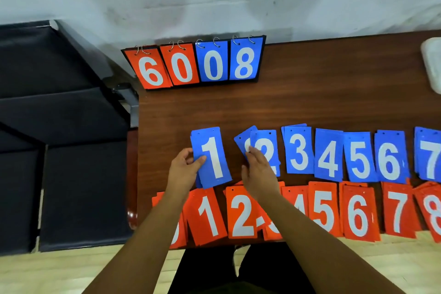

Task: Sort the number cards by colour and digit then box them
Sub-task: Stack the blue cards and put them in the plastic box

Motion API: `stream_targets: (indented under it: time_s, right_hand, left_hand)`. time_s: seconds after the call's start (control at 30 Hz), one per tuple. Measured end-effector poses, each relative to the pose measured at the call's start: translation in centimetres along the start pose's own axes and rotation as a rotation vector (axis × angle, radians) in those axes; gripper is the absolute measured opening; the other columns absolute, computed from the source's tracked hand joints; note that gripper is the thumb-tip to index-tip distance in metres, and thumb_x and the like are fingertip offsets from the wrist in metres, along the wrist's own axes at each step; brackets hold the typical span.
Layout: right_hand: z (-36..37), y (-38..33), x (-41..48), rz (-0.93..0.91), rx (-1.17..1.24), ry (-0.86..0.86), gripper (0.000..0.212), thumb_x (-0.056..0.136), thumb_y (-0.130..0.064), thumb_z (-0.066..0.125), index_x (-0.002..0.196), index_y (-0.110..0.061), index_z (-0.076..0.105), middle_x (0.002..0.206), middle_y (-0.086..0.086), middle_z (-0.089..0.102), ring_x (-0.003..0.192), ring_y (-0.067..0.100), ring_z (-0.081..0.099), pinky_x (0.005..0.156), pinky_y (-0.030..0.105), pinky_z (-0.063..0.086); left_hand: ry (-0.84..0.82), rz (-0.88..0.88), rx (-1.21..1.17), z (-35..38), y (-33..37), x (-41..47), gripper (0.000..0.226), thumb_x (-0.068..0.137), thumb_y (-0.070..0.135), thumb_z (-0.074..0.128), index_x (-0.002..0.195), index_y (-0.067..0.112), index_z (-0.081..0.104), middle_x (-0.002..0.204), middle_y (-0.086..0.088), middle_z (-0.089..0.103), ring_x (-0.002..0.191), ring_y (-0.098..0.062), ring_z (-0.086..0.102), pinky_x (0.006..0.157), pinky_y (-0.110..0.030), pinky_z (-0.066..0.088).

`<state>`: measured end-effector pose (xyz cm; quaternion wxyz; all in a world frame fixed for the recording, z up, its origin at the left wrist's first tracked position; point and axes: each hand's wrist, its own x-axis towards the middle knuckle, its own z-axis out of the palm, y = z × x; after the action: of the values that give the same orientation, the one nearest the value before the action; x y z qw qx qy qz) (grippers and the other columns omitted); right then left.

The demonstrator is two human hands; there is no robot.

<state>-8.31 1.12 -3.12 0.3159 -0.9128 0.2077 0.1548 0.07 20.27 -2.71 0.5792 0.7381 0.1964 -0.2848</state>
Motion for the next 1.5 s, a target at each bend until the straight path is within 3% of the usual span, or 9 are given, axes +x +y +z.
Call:
stream_targets:
  time_s: [0.2, 0.3, 0.4, 0.53, 0.87, 1.0, 1.13, 1.33, 1.5]
  right_hand:
    - [0.0, -0.6, 1.4, -0.066, 0.044, 0.103, 0.036, 0.095, -0.014, 0.056, 0.130, -0.010, 0.056, 0.145, 0.005, 0.043, 0.138, 0.021, 0.036, 0.110, 0.034, 0.039]
    - [-1.0, -0.4, 2.9, 0.119, -0.052, 0.201, 0.057, 0.089, -0.026, 0.066, 0.138, -0.010, 0.043, 0.143, 0.012, 0.038, 0.135, 0.027, 0.035, 0.109, 0.039, 0.040]
    - [-1.3, 0.1, 4.1, 0.287, -0.268, 0.078, 0.086, 0.084, -0.040, 0.072, 0.149, -0.010, 0.024, 0.147, 0.016, 0.031, 0.139, 0.033, 0.030, 0.111, 0.043, 0.032]
    - [-0.7, 0.2, 4.8, 0.336, -0.375, 0.019, 0.093, 0.079, -0.043, 0.075, 0.149, -0.012, 0.022, 0.144, 0.016, 0.035, 0.135, 0.034, 0.034, 0.108, 0.045, 0.035]
    - [0.4, -1.7, 4.9, 0.272, -0.240, 0.039, 0.061, 0.079, -0.032, 0.076, 0.126, -0.012, 0.043, 0.127, 0.012, 0.046, 0.120, 0.030, 0.045, 0.098, 0.042, 0.039]
    - [-1.7, -1.8, 4.8, 0.299, 0.367, 0.087, 0.037, 0.095, -0.015, 0.059, 0.129, -0.014, 0.044, 0.116, 0.005, 0.062, 0.104, 0.022, 0.063, 0.072, 0.028, 0.053]
    - [-3.8, -2.5, 3.4, 0.421, 1.068, -0.024, 0.021, 0.090, -0.018, 0.067, 0.110, -0.023, 0.061, 0.102, -0.009, 0.072, 0.093, 0.013, 0.071, 0.063, 0.025, 0.057]
    - [-3.7, -0.7, 1.2, 0.455, 1.030, 0.034, 0.013, 0.087, -0.027, 0.071, 0.097, -0.029, 0.064, 0.098, -0.008, 0.073, 0.092, 0.014, 0.070, 0.067, 0.029, 0.060]
    - [-4.4, -0.3, 0.3, 0.374, 0.962, -0.014, 0.027, 0.084, -0.032, 0.073, 0.105, -0.032, 0.057, 0.106, -0.011, 0.068, 0.089, 0.007, 0.068, 0.061, 0.018, 0.056]
  left_hand:
    - [0.013, -0.020, -0.038, 0.2, -0.1, 0.1, 0.019, 0.087, 0.023, 0.073, 0.102, 0.026, 0.062, 0.106, 0.003, 0.075, 0.096, -0.014, 0.072, 0.080, -0.037, 0.060]
    - [0.028, -0.010, -0.014, -0.1, 0.1, 0.4, 0.018, 0.089, 0.023, 0.071, 0.103, 0.025, 0.061, 0.103, 0.007, 0.074, 0.096, -0.012, 0.072, 0.075, -0.032, 0.060]
    - [0.055, 0.005, 0.009, -0.4, -0.1, 0.4, 0.016, 0.089, 0.023, 0.071, 0.099, 0.028, 0.060, 0.099, 0.010, 0.073, 0.093, -0.011, 0.072, 0.068, -0.027, 0.059]
    - [0.065, 0.004, 0.017, -0.8, -0.4, 0.5, 0.015, 0.090, 0.023, 0.070, 0.100, 0.027, 0.060, 0.102, 0.006, 0.074, 0.092, -0.012, 0.073, 0.070, -0.030, 0.060]
    - [0.123, 0.010, 0.076, -0.9, -1.0, 0.8, 0.018, 0.092, 0.019, 0.069, 0.108, 0.017, 0.060, 0.104, 0.005, 0.070, 0.097, -0.014, 0.070, 0.073, -0.034, 0.060]
    - [0.140, 0.022, 0.074, -0.6, -0.5, 0.6, 0.021, 0.092, 0.023, 0.069, 0.110, 0.017, 0.060, 0.104, 0.008, 0.070, 0.096, -0.012, 0.070, 0.071, -0.031, 0.060]
    - [0.059, 0.087, 0.001, -0.1, 1.0, 0.0, 0.014, 0.088, 0.030, 0.072, 0.095, 0.022, 0.063, 0.092, 0.014, 0.074, 0.089, -0.006, 0.072, 0.062, -0.020, 0.057]
    - [-0.122, 0.101, -0.033, 3.1, 2.5, -1.0, 0.028, 0.081, 0.034, 0.079, 0.093, 0.015, 0.063, 0.099, 0.002, 0.074, 0.096, -0.016, 0.072, 0.073, -0.038, 0.061]
    - [-0.186, 0.144, 0.040, 5.9, 3.8, -2.4, 0.015, 0.080, 0.036, 0.078, 0.092, 0.035, 0.068, 0.095, 0.016, 0.075, 0.091, -0.007, 0.072, 0.066, -0.025, 0.060]
